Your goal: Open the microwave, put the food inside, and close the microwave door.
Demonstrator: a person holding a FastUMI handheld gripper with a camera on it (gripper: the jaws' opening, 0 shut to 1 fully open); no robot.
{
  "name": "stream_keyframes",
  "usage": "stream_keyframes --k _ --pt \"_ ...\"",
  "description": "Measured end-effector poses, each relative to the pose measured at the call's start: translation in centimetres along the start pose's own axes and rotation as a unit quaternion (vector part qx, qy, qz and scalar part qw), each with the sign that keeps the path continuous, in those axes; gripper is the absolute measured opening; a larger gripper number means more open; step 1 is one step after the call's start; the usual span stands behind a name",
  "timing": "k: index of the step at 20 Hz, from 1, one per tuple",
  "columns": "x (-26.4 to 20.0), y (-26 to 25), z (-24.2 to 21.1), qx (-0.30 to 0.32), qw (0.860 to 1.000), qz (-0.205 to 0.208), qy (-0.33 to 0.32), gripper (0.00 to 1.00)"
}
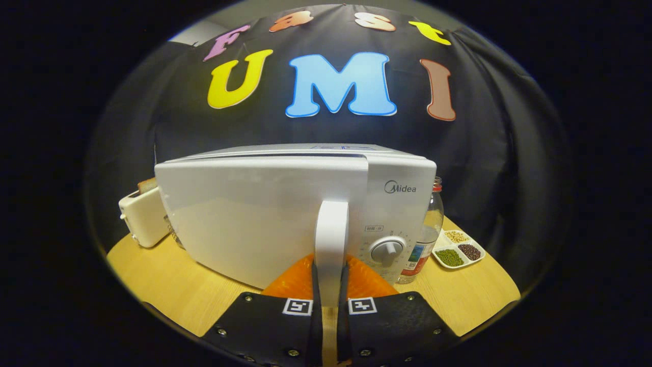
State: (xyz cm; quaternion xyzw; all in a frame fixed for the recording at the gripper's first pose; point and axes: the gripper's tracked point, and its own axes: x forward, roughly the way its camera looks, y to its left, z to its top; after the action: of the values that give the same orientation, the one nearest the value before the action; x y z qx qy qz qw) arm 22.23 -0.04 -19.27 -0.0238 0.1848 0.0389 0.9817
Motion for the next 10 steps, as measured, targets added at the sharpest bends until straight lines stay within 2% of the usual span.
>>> stream_keyframes --k 10 --pt "-7.9 4.4 -2.6 0.019 0.999 0.007 0.036 0.11"
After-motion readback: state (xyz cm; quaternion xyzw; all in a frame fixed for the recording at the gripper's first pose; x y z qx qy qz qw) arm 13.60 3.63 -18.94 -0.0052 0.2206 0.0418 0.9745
